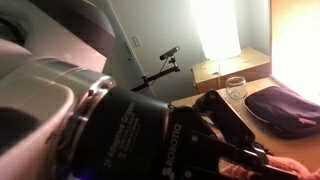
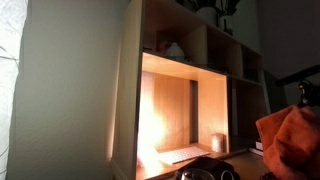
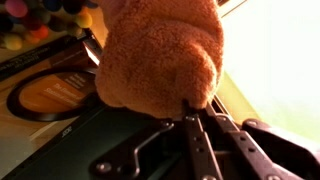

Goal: Use the towel to wipe the monitor and put the pen in the jar

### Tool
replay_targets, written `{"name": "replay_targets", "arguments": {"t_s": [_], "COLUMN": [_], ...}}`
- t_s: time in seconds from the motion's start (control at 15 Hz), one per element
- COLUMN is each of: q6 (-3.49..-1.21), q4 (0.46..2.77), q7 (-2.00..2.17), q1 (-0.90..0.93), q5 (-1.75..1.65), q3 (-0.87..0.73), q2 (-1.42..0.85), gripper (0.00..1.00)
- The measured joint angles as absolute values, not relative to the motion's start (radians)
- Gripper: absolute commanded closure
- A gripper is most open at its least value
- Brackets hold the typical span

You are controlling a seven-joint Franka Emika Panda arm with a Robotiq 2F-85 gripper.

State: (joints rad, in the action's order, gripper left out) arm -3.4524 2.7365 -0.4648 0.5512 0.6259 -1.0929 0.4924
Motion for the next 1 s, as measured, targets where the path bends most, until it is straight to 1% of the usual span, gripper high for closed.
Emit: {"name": "replay_targets", "arguments": {"t_s": [0.07,0.13,0.2,0.4,0.67,0.73,1.0], "q6": [-3.452,-3.452,-3.452,-3.452,-3.452,-3.452,-3.452], "q4": [2.737,2.737,2.737,2.737,2.736,2.736,2.744], "q7": [-0.465,-0.465,-0.465,-0.466,-0.467,-0.467,-0.467], "q1": [0.551,0.551,0.551,0.547,0.542,0.541,0.539], "q5": [0.626,0.626,0.626,0.626,0.626,0.626,0.626], "q3": [-1.093,-1.093,-1.093,-1.093,-1.093,-1.092,-1.069], "q2": [0.492,0.492,0.492,0.493,0.492,0.49,0.476], "gripper": [0.64,0.63,0.56,0.33,0.04,0.0,0.0]}}
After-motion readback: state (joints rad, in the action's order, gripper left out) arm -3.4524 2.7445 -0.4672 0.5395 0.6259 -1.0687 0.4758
